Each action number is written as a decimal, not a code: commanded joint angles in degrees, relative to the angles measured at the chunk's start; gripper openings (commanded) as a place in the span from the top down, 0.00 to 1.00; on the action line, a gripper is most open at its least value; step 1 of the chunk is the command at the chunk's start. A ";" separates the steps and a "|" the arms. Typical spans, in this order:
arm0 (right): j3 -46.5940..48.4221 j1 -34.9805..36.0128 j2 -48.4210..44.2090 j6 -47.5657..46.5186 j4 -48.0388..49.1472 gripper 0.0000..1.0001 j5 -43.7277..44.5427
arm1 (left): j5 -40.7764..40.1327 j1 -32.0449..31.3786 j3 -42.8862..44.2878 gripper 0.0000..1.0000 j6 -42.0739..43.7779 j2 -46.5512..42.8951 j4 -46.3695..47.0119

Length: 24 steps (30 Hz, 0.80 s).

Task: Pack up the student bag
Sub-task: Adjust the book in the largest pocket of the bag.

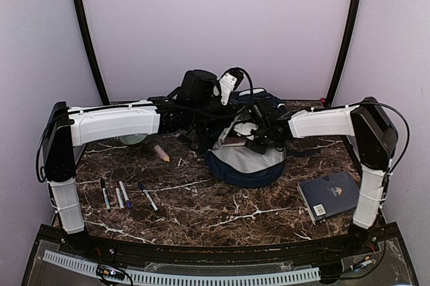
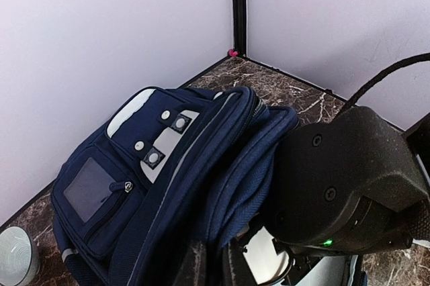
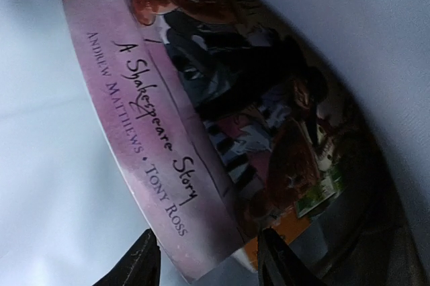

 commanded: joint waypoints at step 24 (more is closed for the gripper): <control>2.21 -2.43 -1.31 13.48 -0.38 0.51 -3.37 | 0.20 -0.40 -0.60 1.00 0.41 -6.07 5.06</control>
